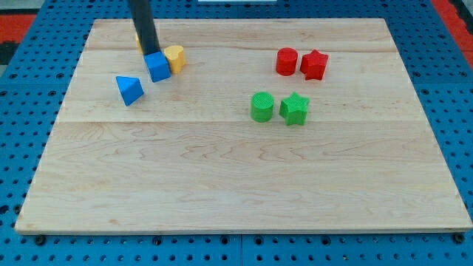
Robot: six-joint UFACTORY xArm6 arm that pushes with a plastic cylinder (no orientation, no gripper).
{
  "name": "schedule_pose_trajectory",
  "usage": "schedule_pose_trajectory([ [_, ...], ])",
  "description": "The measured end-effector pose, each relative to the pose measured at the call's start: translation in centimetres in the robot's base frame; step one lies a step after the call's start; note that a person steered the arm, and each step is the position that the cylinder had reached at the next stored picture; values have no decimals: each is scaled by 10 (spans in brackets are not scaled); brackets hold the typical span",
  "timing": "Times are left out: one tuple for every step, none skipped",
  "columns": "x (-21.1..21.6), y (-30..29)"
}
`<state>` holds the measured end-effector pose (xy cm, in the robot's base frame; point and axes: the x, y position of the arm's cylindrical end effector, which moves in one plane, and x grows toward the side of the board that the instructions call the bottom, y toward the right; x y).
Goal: Place the blue blocks at the left center of the board
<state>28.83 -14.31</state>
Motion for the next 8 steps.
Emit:
schedule_pose_trajectory([
  [52, 19],
  [93, 22],
  [66, 50],
  [57, 47],
  [43, -10],
  [57, -18],
  [86, 65],
  [52, 68],
])
